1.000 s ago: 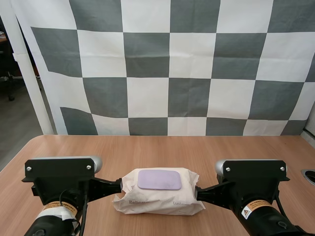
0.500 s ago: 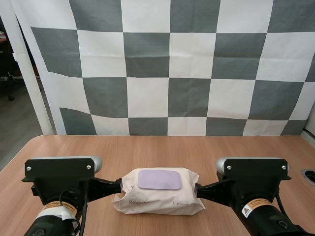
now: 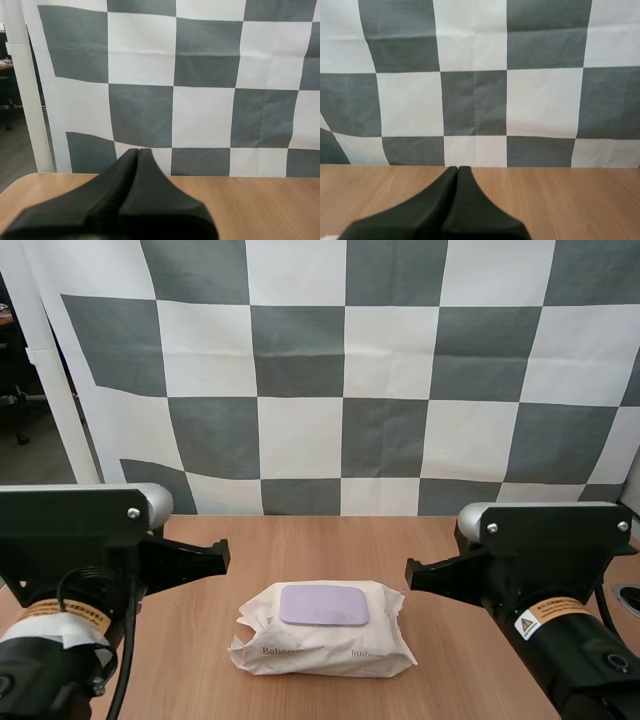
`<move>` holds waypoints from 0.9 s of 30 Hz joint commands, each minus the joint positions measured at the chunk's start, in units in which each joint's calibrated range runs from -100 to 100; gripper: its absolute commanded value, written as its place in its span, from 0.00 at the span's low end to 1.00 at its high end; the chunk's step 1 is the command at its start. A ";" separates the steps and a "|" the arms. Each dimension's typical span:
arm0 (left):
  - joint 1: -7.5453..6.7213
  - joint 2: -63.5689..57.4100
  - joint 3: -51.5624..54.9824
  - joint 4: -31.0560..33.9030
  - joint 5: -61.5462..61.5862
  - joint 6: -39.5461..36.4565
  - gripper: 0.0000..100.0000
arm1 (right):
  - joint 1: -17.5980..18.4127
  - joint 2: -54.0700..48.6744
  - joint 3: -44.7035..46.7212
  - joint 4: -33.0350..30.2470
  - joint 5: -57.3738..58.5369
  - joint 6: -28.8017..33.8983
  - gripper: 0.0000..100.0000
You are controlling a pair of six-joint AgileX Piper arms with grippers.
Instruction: Open the wet wipes lid
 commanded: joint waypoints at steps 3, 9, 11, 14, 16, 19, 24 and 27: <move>0.00 0.00 0.04 -0.10 -8.12 0.07 0.00 | 0.01 0.00 -0.19 0.30 -13.23 0.02 0.00; 0.00 0.00 -2.57 4.34 -0.73 4.76 0.00 | 0.01 0.00 -4.64 -3.46 -4.44 -3.25 0.00; 0.00 0.49 -3.65 3.33 4.57 7.44 0.00 | 0.01 0.07 -8.95 -2.96 4.23 -6.55 0.00; 0.00 4.47 -5.10 -1.98 11.43 16.20 0.00 | 0.01 2.32 -14.85 0.83 15.44 -12.55 0.00; 0.00 8.26 -5.86 -5.69 13.99 23.02 0.00 | 0.01 4.71 -18.66 4.46 23.48 -18.44 0.00; 0.00 14.16 -6.75 -6.84 18.91 27.62 0.00 | 0.01 8.88 -22.78 9.80 34.87 -27.13 0.00; 0.00 23.95 -7.26 -8.71 22.14 31.37 0.00 | 0.01 16.69 -26.40 10.46 45.47 -32.02 0.00; 0.00 33.02 -7.37 -21.07 29.23 46.03 0.00 | 0.01 20.93 -26.42 10.02 50.25 -34.84 0.00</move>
